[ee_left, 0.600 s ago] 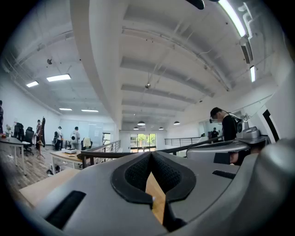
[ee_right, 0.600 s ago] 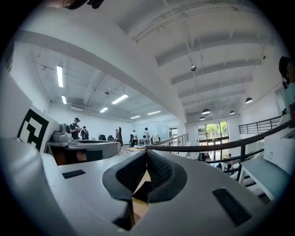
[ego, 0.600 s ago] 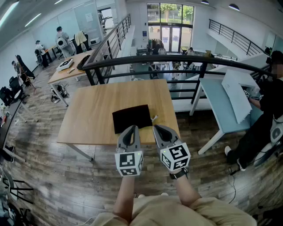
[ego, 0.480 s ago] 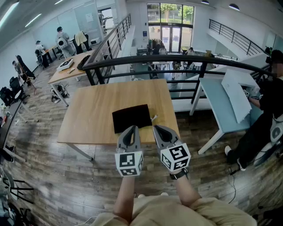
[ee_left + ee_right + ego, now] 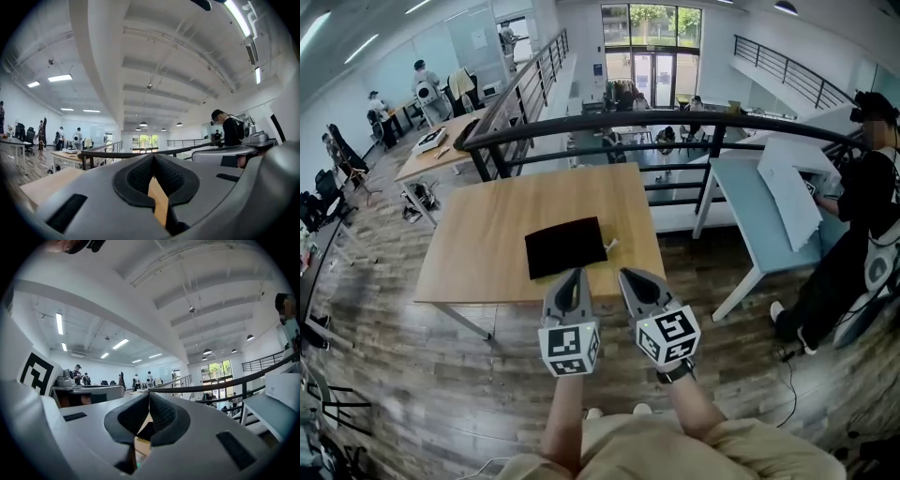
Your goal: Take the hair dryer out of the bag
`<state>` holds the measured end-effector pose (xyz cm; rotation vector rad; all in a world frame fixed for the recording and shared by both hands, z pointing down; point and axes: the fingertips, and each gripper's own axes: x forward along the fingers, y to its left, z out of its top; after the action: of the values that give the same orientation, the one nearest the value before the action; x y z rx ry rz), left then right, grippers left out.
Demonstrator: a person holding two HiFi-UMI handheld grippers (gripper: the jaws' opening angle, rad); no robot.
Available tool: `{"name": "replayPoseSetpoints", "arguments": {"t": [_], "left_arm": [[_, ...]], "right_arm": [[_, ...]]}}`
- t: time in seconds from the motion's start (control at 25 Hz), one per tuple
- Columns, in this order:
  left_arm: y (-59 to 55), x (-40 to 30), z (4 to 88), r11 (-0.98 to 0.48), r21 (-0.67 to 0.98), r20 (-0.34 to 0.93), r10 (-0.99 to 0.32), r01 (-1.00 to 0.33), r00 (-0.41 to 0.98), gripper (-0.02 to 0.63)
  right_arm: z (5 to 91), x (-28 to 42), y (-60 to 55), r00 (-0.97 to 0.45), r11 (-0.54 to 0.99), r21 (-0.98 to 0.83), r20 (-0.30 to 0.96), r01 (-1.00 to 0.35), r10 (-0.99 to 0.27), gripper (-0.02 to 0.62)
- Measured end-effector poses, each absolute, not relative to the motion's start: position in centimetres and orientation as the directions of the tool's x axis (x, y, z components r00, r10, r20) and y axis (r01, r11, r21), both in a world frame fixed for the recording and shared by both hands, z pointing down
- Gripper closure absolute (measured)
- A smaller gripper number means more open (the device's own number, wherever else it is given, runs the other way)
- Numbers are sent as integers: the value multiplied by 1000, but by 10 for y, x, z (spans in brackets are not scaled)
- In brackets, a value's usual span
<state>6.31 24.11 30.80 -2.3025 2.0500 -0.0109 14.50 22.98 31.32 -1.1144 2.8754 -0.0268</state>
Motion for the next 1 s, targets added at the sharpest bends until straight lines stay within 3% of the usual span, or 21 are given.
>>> {"name": "replayPoseSetpoints", "arguments": {"t": [0.52, 1.0], "left_arm": [[257, 107, 321, -99, -92, 1, -995, -991, 99, 592], [150, 6, 340, -23, -41, -17, -1000, -999, 24, 592]], "right_arm": [[322, 185, 235, -755, 757, -75, -56, -649, -653, 583], [351, 79, 134, -815, 813, -62, -11, -578, -580, 583]]}}
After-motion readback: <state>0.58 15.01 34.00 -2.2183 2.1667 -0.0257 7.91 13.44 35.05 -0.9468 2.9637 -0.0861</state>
